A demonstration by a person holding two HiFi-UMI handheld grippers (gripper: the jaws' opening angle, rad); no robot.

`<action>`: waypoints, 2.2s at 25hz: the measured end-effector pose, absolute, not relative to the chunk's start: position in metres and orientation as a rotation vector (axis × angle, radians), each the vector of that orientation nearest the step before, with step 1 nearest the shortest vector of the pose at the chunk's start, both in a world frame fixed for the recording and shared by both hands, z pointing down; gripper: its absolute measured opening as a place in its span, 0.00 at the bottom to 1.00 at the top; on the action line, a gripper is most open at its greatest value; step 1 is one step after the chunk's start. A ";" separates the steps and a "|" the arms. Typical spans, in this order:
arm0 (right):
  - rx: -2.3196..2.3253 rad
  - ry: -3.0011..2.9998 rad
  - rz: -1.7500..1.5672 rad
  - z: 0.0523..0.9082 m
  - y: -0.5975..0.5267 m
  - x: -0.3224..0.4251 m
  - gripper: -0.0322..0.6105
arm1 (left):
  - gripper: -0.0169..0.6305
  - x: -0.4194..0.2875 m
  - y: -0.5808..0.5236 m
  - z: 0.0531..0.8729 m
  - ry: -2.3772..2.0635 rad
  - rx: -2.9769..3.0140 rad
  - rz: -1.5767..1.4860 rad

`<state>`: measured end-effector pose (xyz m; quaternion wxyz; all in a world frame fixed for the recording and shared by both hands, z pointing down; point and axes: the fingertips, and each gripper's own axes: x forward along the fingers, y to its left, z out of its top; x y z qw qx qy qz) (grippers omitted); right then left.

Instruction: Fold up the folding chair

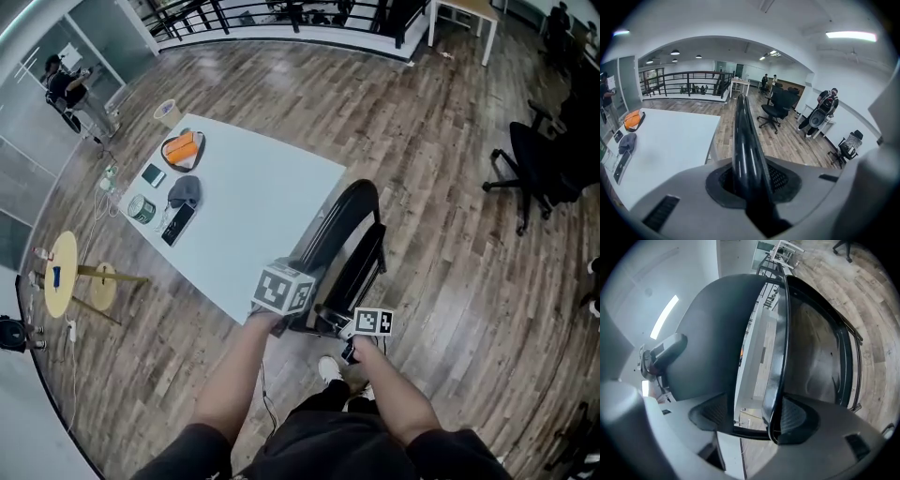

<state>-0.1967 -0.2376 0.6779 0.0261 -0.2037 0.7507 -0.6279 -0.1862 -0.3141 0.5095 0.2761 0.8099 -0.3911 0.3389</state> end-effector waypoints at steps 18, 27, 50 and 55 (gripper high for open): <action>-0.603 2.482 -1.948 0.694 -0.283 -0.288 0.58 | 0.14 -0.288 -0.369 0.535 -1.027 2.166 0.865; -0.624 2.514 -1.924 0.701 -0.289 -0.307 0.58 | 0.15 -0.312 -0.378 0.541 -1.033 2.163 0.862; -1.300 2.822 -1.057 0.603 -0.188 -0.109 0.58 | 0.30 -0.264 -0.277 0.402 -1.433 2.606 0.549; -1.646 2.687 -0.728 0.539 -0.120 -0.013 0.35 | 0.13 -0.169 -0.204 0.400 -1.319 2.613 0.315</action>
